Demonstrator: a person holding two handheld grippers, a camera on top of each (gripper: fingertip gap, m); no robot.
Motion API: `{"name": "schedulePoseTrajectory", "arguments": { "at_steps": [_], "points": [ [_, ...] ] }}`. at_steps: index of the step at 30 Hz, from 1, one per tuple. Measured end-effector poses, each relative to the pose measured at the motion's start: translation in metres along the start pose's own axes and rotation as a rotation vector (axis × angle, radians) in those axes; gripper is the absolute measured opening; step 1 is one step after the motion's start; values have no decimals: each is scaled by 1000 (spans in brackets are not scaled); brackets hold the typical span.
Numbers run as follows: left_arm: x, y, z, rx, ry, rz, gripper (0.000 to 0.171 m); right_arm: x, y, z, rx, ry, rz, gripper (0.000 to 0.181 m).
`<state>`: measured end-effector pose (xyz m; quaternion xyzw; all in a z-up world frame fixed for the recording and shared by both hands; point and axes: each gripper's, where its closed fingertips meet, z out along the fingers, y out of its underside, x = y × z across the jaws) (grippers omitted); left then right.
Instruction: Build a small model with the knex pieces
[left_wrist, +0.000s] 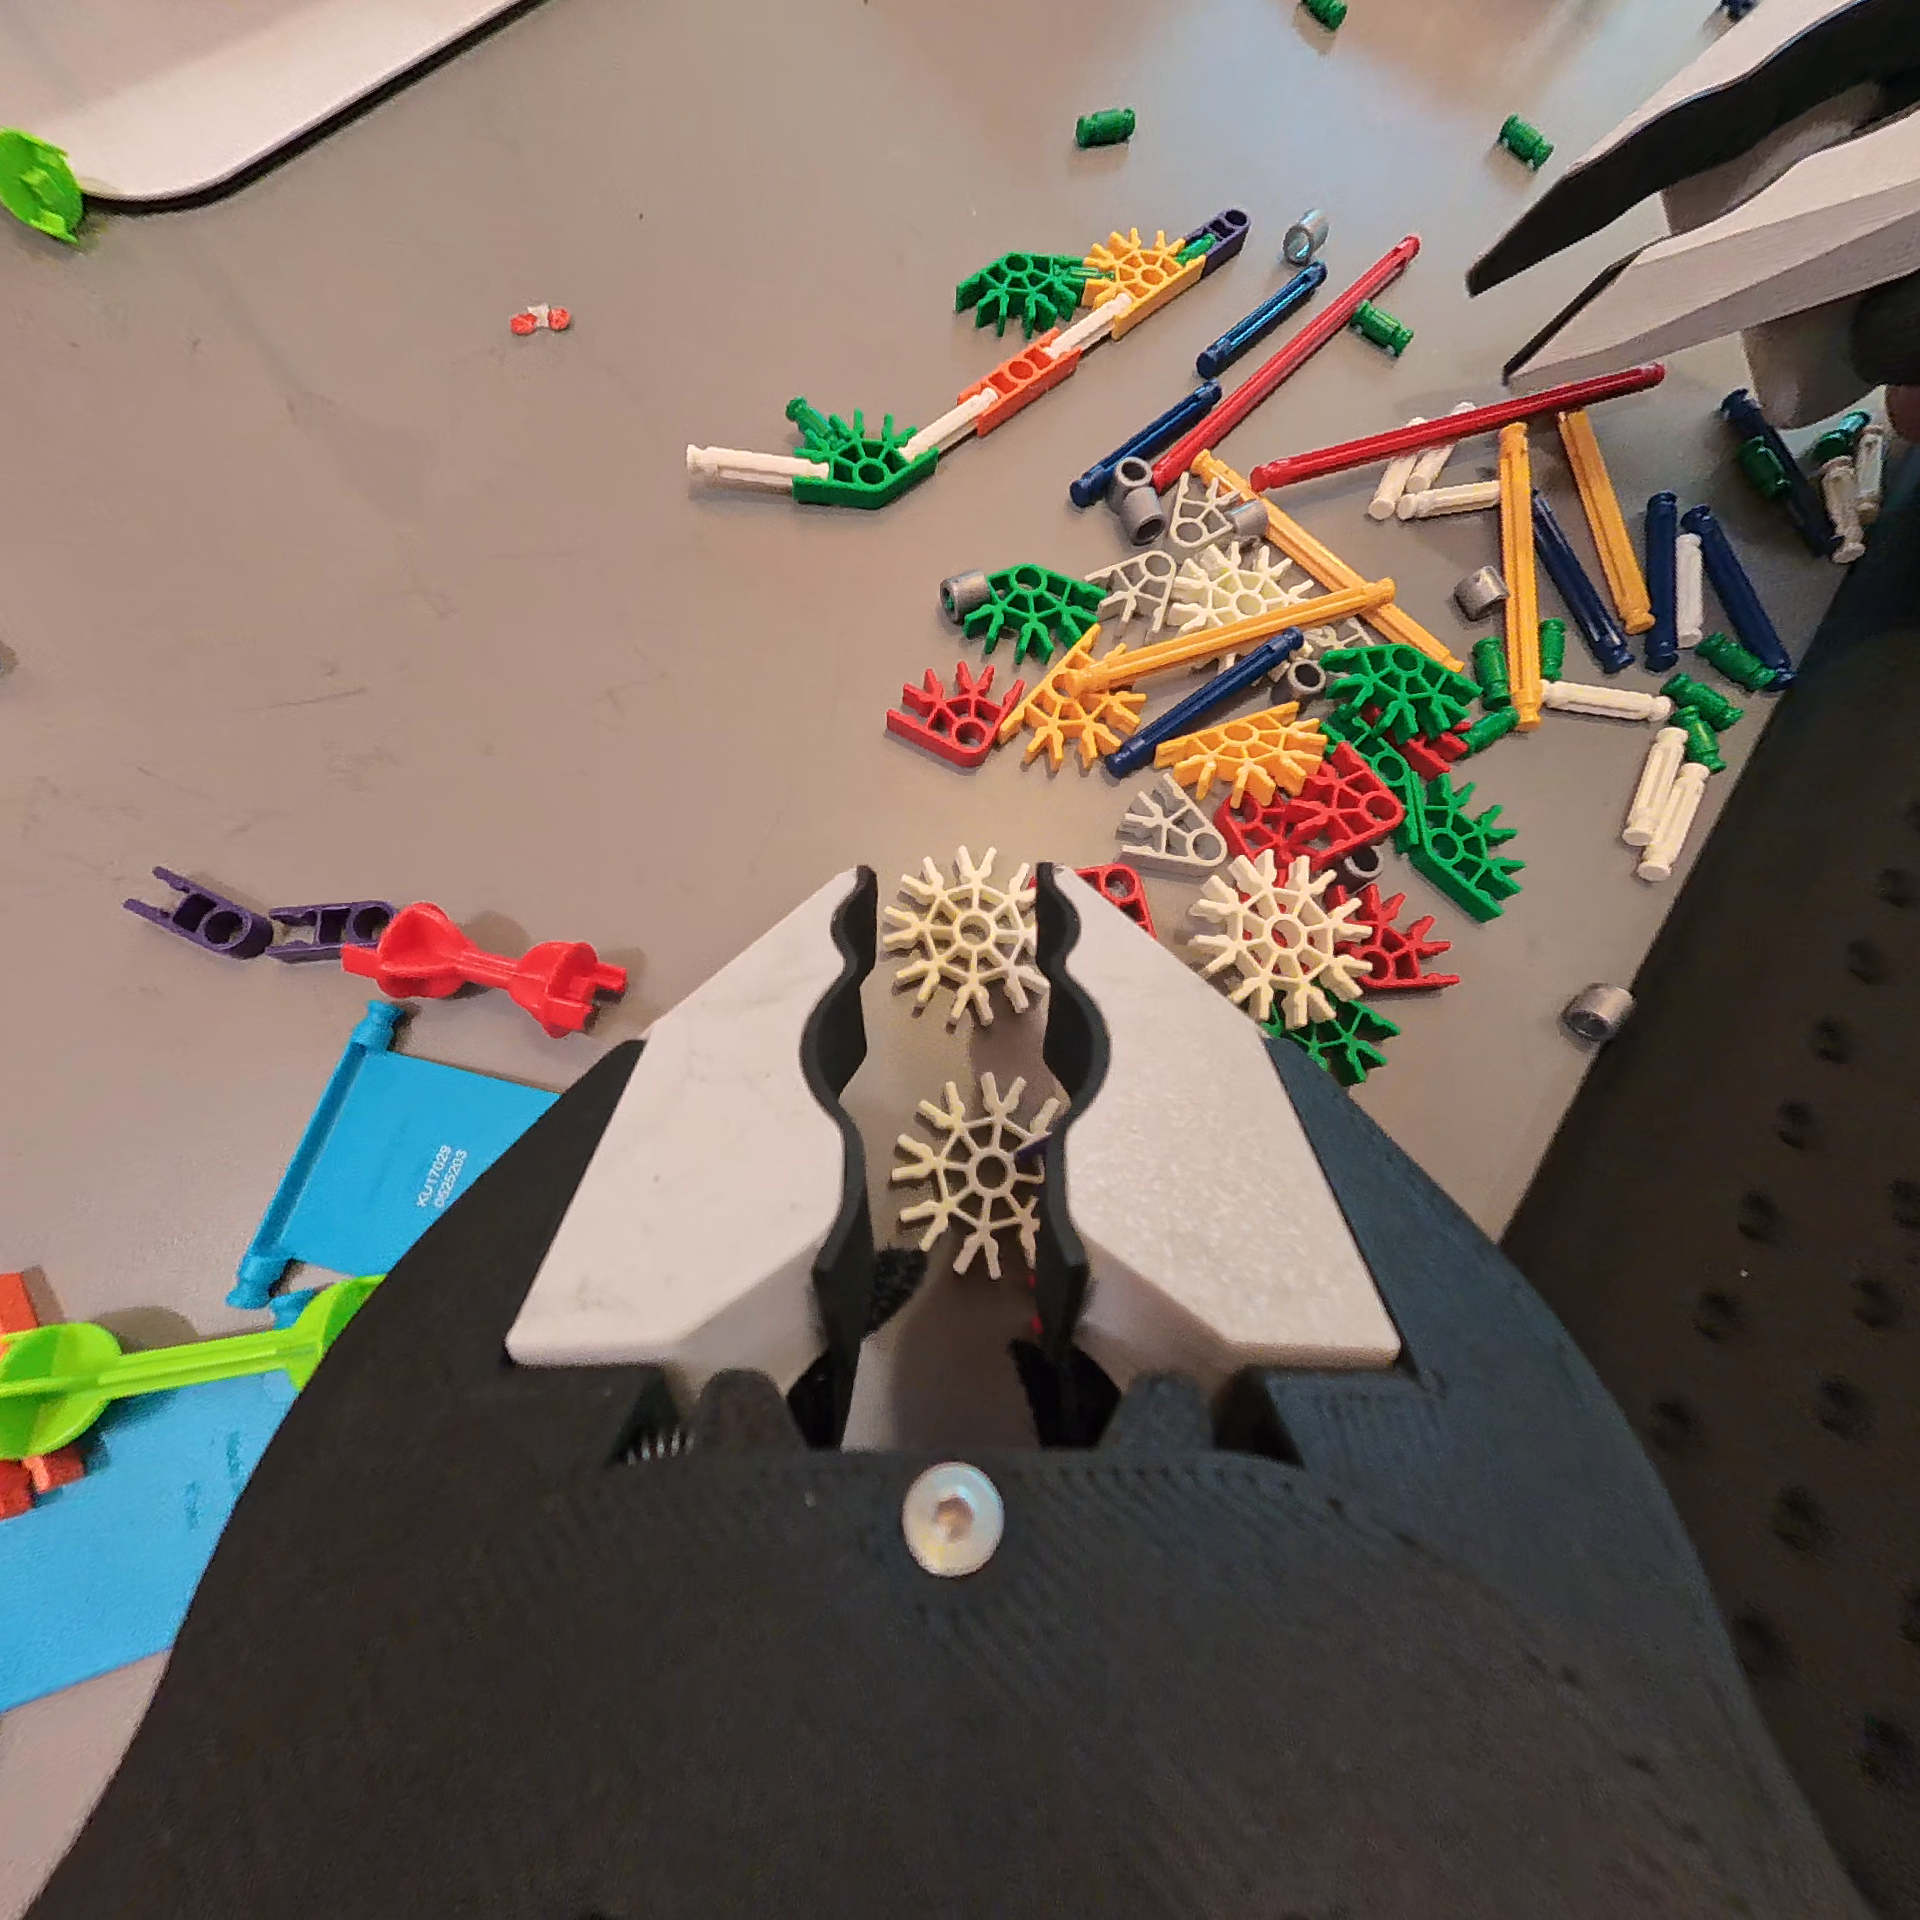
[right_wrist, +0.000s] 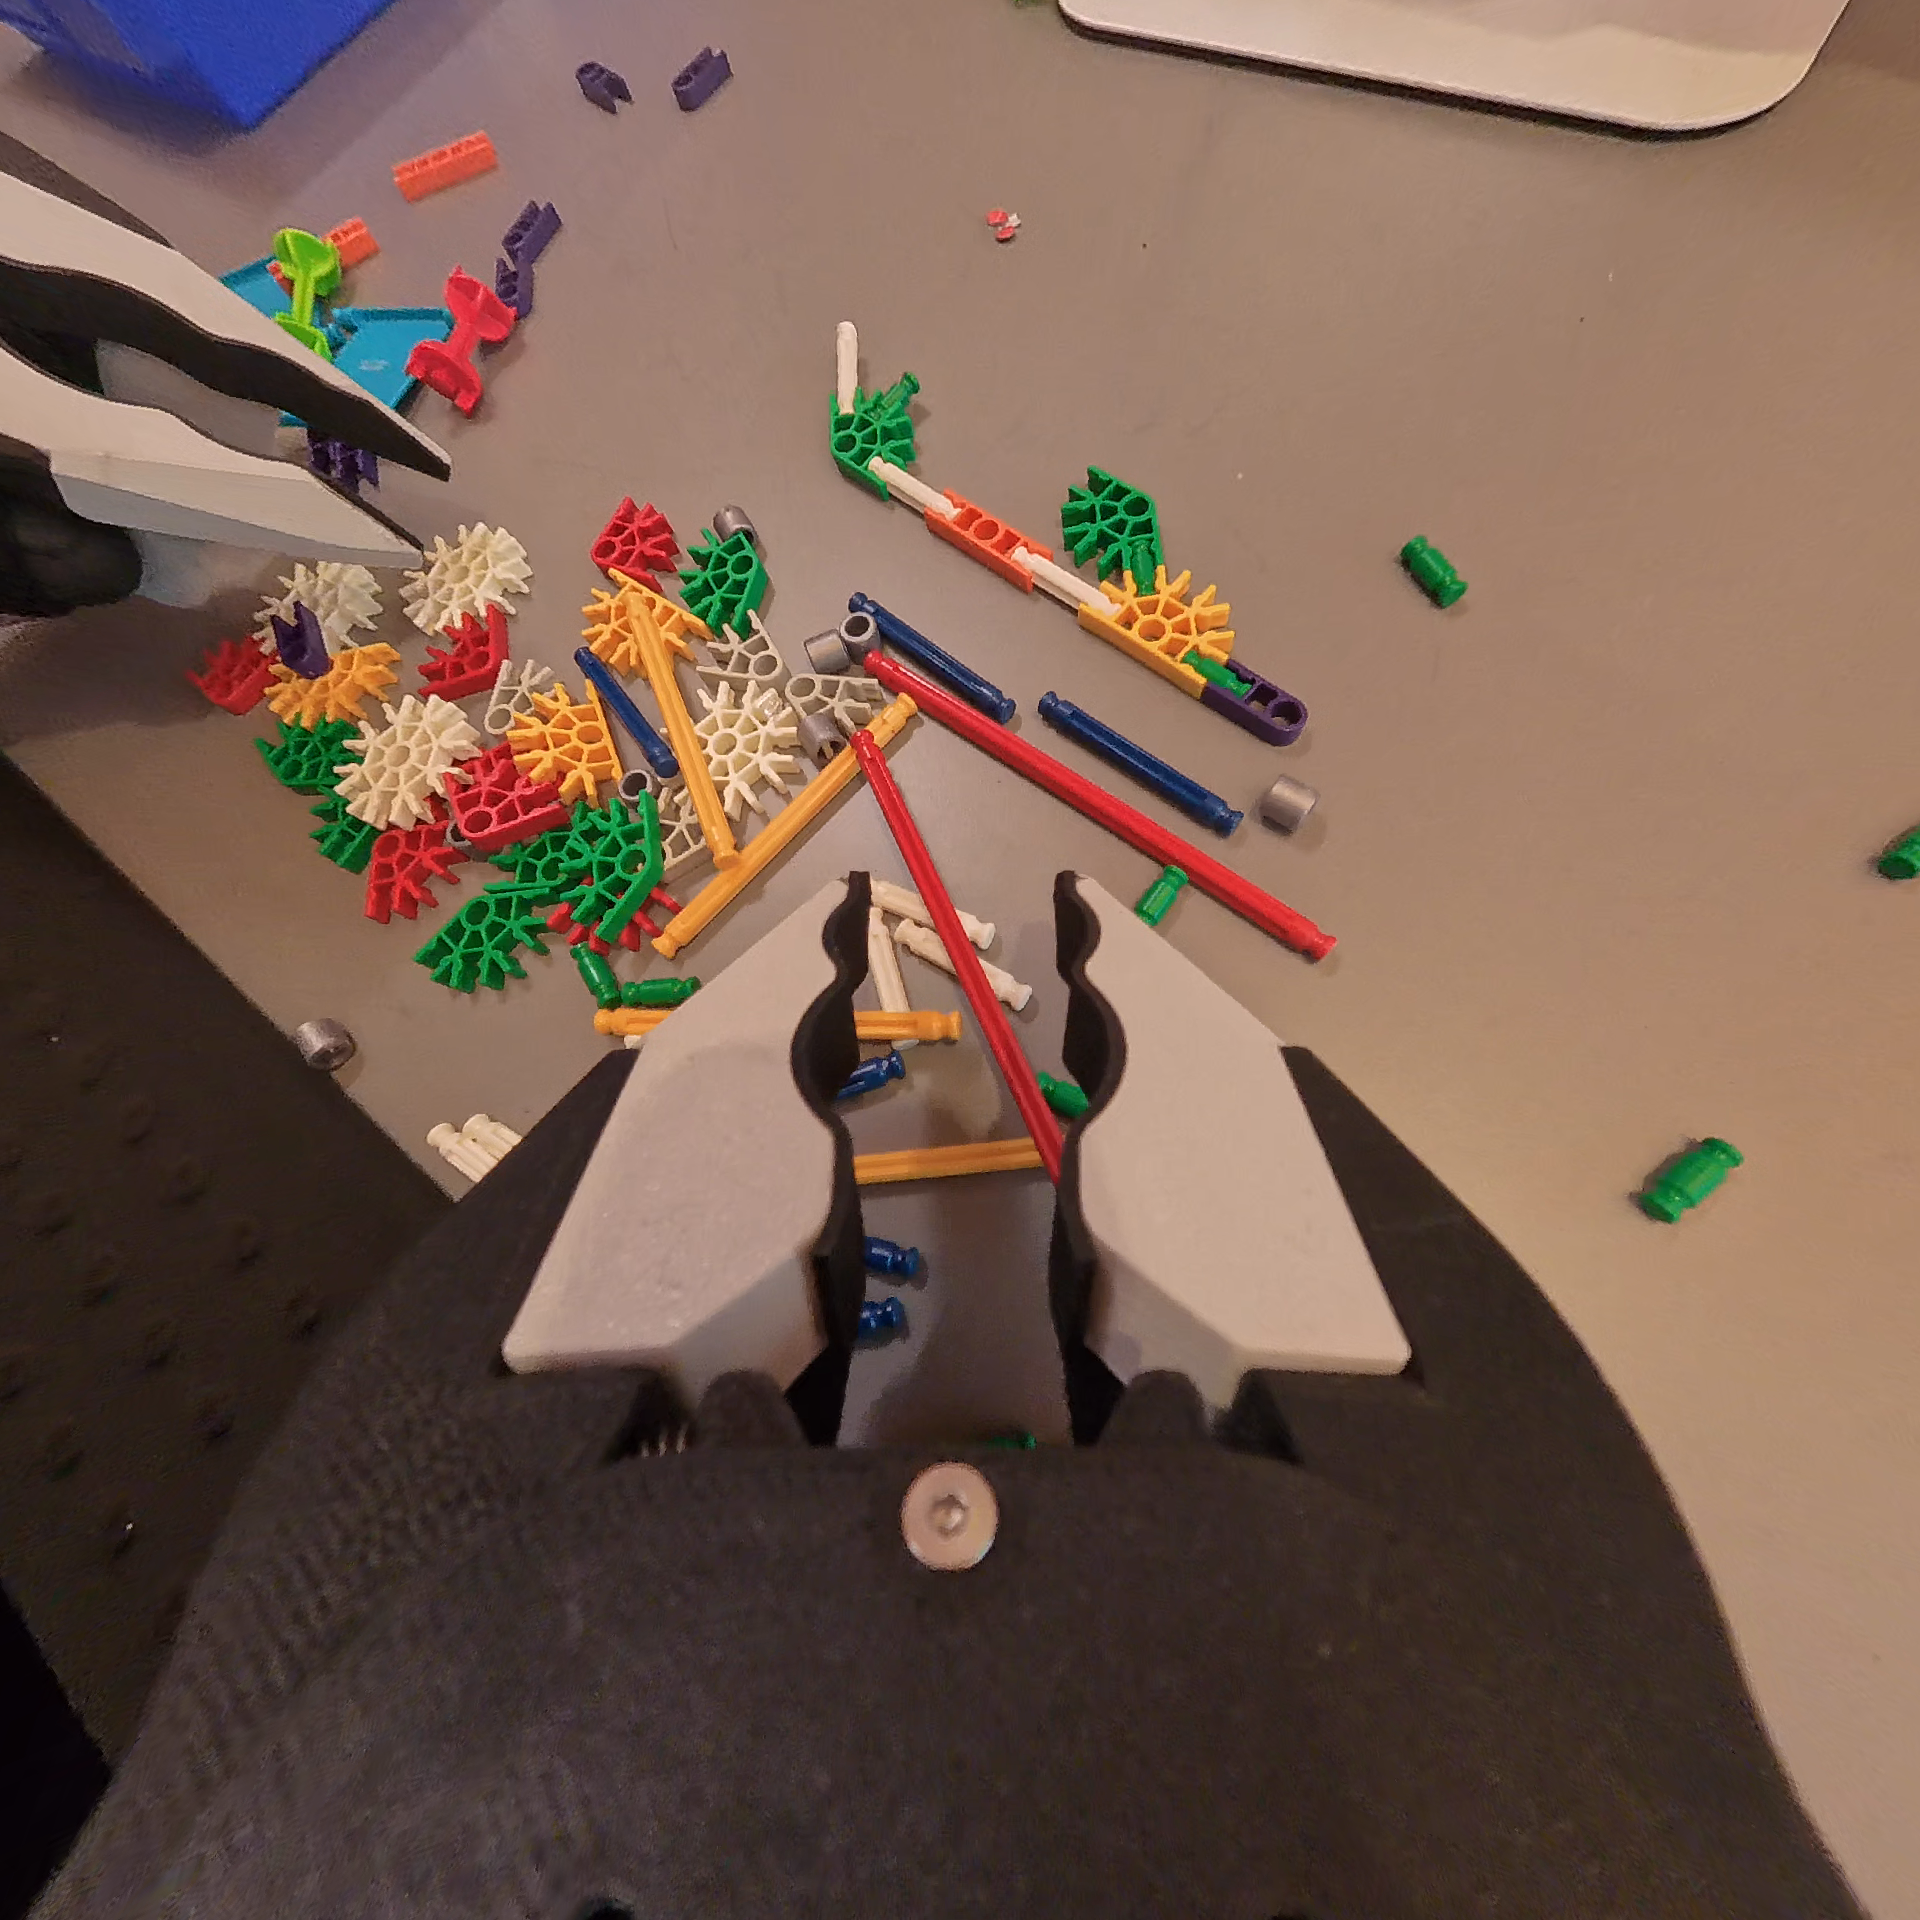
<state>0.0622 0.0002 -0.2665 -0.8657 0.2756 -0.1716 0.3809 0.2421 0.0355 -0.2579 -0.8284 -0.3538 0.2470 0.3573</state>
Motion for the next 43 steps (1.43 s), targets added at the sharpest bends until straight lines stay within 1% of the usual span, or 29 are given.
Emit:
{"name": "schedulePoseTrajectory", "arguments": {
  "at_steps": [6, 15, 20, 23, 26, 28, 31, 35, 43],
  "points": [
    [-5, 1, -5, 15, -16, -7, 28, -1, 4, 3, -18, -4, -7, 35],
    [-38, -2, -29, 15, -82, -1, 26, -3, -1, -2, -4, -14, -13, 34],
    [-44, -1, -33, -10, -80, 16, 24, 3, -4, -7, -22, 6, -37, 32],
    [-41, 0, -32, -29, -65, 36, 23, 4, -5, -10, -42, 2, -55, 30],
    [-32, 2, -29, -60, -21, 56, 22, 4, -3, -12, -73, 2, -82, 29],
    [-27, 3, -28, -74, -5, 75, 22, 1, -2, -11, -87, -6, -103, 26],
    [-21, 5, -25, -94, 15, 90, 22, -2, 0, -9, -106, -14, -126, 27],
    [-14, 9, -22, -121, 43, 92, 22, -4, 1, -6, -106, -21, -125, 28],
    [8, 26, -12, -188, 95, 97, 24, -3, 9, -1, -103, -33, -103, 29]
  ]
}}
